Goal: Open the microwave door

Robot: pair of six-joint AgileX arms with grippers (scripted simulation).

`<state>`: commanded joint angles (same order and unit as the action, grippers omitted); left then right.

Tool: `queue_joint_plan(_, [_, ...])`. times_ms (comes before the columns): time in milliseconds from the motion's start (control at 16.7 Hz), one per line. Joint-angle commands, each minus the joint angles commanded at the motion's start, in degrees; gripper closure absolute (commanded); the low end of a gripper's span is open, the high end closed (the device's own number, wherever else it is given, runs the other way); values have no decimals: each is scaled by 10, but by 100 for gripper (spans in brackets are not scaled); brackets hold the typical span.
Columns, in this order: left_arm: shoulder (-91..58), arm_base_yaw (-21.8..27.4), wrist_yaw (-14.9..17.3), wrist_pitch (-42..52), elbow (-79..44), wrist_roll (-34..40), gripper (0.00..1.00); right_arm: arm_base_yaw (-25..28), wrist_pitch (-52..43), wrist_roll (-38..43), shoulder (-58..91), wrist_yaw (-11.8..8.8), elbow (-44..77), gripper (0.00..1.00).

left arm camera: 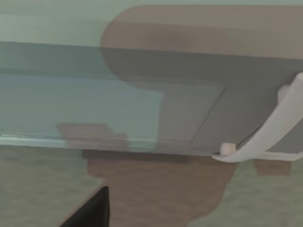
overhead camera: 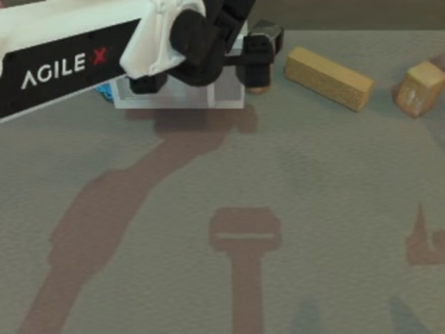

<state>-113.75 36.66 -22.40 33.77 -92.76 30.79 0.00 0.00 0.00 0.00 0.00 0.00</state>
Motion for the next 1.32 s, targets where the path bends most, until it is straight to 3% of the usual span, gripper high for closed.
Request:
queue_joint_plan(900, [-123,-38,24,-89,-46,-34,0,0,0,0,0,0,0,0])
queue_joint_plan(1320, [-123,-38,24,-89,-46,-34,53,0,0,0,0,0,0,0])
